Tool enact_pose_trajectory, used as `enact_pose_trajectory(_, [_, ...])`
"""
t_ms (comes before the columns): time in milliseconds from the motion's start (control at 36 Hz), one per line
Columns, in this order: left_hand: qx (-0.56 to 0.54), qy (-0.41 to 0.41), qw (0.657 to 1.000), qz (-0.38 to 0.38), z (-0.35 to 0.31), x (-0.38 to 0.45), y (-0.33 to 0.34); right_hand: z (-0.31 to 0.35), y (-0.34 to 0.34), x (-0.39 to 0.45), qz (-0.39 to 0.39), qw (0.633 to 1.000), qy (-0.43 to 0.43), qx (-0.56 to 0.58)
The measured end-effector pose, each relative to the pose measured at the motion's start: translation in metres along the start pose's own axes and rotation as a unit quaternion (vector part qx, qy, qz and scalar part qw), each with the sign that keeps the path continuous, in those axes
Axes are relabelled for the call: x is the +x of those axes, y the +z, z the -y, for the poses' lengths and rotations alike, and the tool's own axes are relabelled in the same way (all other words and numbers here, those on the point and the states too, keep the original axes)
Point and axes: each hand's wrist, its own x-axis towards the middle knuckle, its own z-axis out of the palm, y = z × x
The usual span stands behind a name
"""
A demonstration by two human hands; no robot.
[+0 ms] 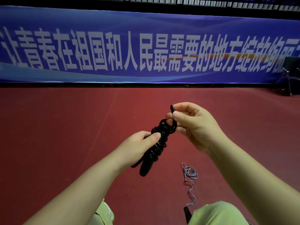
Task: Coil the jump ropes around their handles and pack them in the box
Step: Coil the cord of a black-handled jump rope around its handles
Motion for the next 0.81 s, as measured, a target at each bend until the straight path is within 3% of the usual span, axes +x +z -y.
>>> enact_pose_trajectory(250, [-0.151, -0.017, 0.988, 0.039, 0.000, -0.005, 0.007, -0.003, 0.004, -0.002, -0.010, 1.000, 0.000, -0.002])
enact_pose_trajectory(417, [-0.104, 0.037, 0.994, 0.017, -0.001, -0.004, 0.003, -0.004, 0.001, -0.002, -0.019, 0.986, -0.058, -0.153])
enact_pose_trajectory(556, [-0.139, 0.070, 0.988, 0.000, -0.003, -0.002, -0.004, 0.002, 0.000, -0.004, 0.014, 0.977, -0.040, -0.211])
enact_pose_trajectory(806, [0.008, 0.127, 0.992, -0.018, -0.010, -0.012, -0.003, 0.010, 0.000, -0.001, 0.056, 0.987, 0.062, -0.134])
